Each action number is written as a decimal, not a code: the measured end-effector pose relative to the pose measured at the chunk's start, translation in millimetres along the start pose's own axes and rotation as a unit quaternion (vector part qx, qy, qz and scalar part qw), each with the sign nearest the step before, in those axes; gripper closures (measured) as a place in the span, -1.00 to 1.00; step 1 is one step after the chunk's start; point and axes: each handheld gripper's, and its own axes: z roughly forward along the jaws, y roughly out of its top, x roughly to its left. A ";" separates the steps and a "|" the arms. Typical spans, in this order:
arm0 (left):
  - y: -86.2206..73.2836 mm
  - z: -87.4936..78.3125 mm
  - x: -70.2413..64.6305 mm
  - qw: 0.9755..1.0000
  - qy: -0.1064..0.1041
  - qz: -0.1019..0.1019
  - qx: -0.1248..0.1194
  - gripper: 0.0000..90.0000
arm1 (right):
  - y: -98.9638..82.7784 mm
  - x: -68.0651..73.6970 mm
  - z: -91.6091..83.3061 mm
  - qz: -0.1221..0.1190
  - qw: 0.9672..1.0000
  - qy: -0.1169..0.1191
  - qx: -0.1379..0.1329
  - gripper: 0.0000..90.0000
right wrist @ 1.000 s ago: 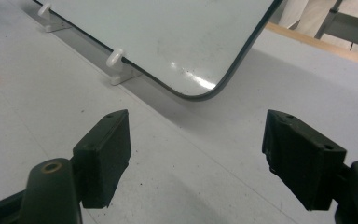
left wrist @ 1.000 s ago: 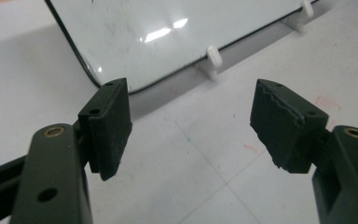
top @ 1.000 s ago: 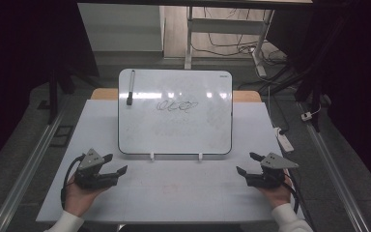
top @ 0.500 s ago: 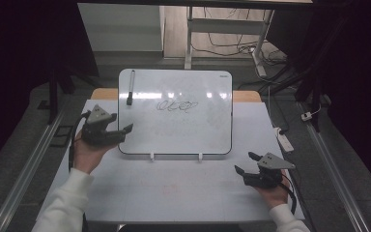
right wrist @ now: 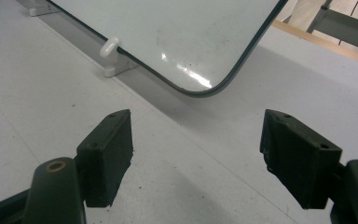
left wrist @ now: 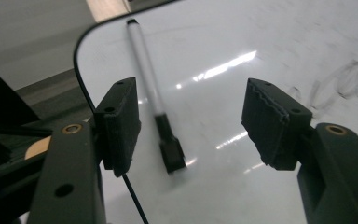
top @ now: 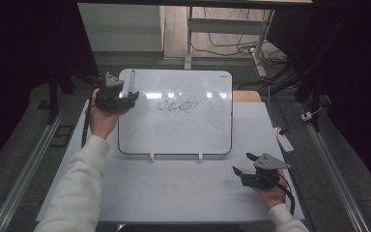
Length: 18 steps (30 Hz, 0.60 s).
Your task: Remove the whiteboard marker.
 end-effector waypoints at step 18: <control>20.7 48.3 16.1 0.998 0.059 0.005 0.019 0.29 | -3.0 -1.5 1.5 -0.001 1.000 -0.017 0.012 -0.40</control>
